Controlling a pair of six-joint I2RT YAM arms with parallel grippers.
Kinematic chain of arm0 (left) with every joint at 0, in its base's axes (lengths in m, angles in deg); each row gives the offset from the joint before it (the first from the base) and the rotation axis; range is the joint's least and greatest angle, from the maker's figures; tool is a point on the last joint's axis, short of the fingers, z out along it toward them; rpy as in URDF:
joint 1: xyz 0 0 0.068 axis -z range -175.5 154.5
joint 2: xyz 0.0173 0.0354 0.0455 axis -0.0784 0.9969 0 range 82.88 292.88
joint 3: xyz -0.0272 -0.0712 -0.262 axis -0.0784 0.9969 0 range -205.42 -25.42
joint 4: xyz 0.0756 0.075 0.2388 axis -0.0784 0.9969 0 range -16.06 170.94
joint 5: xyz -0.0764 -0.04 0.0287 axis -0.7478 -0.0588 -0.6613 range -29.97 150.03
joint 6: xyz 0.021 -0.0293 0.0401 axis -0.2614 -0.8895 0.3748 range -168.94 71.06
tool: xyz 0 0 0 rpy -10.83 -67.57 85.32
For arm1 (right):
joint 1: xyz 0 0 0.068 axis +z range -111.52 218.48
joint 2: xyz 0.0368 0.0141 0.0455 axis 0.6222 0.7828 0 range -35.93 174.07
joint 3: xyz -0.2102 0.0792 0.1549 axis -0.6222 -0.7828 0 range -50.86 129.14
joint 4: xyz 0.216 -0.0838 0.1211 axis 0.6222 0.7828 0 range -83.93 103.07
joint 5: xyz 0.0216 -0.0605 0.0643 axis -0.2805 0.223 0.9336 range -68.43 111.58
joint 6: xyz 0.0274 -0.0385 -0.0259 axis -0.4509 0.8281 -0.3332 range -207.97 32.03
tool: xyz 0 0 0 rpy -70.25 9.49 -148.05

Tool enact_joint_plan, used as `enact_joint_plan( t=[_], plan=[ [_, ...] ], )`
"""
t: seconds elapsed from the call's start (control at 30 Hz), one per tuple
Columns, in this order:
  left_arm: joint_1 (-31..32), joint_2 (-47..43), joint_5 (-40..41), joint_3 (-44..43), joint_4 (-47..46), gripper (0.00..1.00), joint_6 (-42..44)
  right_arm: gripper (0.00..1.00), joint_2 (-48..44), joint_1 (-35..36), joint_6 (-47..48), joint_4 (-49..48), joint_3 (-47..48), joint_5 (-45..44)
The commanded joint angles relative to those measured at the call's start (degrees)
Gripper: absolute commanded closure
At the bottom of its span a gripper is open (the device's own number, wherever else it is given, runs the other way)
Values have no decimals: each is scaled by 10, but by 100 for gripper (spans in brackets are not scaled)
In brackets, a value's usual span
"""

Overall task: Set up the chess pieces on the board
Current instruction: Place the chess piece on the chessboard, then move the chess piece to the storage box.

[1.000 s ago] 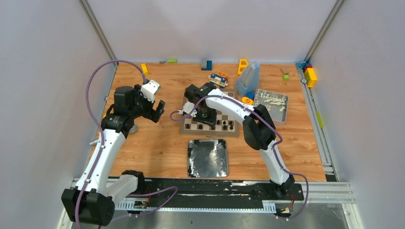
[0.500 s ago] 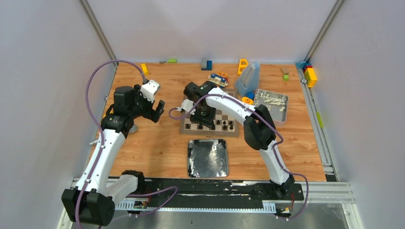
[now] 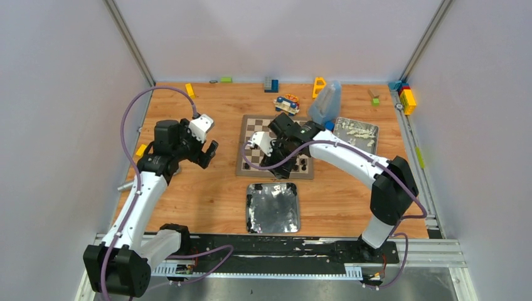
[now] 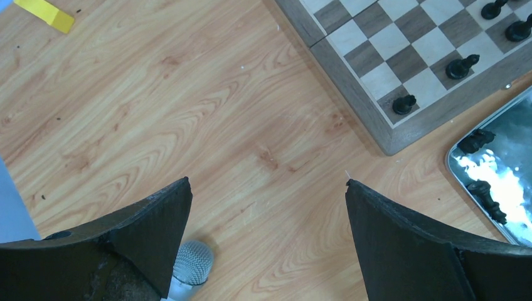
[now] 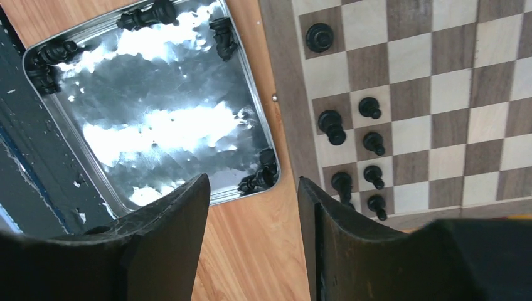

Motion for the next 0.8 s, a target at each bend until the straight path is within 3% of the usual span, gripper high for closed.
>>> enact_joint_plan(
  t=[0.0,0.27,0.77],
  plan=[
    [-4,-18,1,13,-21,0,24,46,-35,0,-33,-120,-89,37],
    [-4,-31,-6,26,-19,0,27,50,-43,-1,-68,-157,-188,-24],
    [-4,-36,-9,31,-18,0,26,55,-32,-1,-69,-160,-220,-53]
  ],
)
